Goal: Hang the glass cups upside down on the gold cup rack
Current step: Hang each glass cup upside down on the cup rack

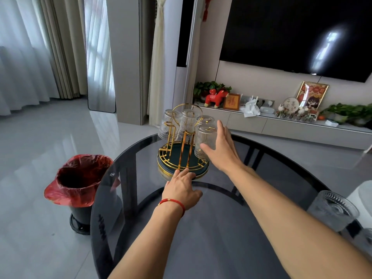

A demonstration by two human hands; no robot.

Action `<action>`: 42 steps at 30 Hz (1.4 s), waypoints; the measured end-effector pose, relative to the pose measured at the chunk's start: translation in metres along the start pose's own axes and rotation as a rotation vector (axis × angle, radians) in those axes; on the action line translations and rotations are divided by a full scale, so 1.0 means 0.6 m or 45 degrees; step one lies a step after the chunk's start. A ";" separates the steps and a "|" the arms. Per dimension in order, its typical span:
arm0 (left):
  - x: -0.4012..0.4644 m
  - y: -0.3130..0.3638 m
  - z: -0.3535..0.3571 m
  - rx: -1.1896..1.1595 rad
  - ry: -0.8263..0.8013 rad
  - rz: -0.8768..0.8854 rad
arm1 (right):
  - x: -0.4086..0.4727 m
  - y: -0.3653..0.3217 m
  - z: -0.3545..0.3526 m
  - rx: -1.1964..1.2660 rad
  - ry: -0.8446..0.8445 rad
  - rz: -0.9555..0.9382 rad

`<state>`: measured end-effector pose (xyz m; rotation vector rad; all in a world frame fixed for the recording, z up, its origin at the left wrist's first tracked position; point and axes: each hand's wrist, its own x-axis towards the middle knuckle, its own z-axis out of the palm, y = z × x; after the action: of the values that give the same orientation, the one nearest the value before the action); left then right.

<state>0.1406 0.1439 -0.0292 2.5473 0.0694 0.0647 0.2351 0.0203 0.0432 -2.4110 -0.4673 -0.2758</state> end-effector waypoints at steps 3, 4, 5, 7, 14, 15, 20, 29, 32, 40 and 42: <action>-0.014 0.036 -0.006 -0.093 0.031 0.183 | -0.056 0.027 -0.017 -0.029 0.045 -0.043; -0.020 0.054 -0.007 -0.127 0.037 0.256 | -0.084 0.040 -0.025 -0.035 0.059 -0.049; -0.026 0.072 -0.009 -0.150 0.049 0.317 | -0.114 0.054 -0.035 -0.052 0.083 -0.059; -0.043 0.111 -0.007 -0.197 0.057 0.403 | -0.184 0.093 -0.063 -0.189 0.175 -0.092; -0.110 0.195 0.030 -0.322 -0.023 0.506 | -0.291 0.180 -0.187 -0.928 0.368 0.141; -0.119 0.202 0.040 -0.331 -0.063 0.490 | -0.298 0.187 -0.199 -0.977 0.338 0.264; -0.141 0.206 0.073 -0.280 -0.210 0.437 | -0.318 0.219 -0.211 -1.097 0.154 0.555; -0.140 0.197 0.092 -0.457 -0.331 0.180 | -0.311 0.196 -0.201 -0.812 0.275 0.282; -0.138 0.200 0.093 -0.827 -0.485 -0.025 | -0.316 0.171 -0.188 -0.427 0.232 0.168; -0.126 0.189 0.077 -0.883 -0.472 -0.085 | -0.330 0.137 -0.178 0.325 0.043 -0.019; -0.123 0.183 0.064 -0.916 -0.465 -0.138 | -0.326 0.131 -0.168 0.361 0.080 -0.068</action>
<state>0.0733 0.0269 -0.0022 1.7982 0.0325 -0.3553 0.0800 -0.1520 0.0143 -2.1104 -0.5068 -0.2869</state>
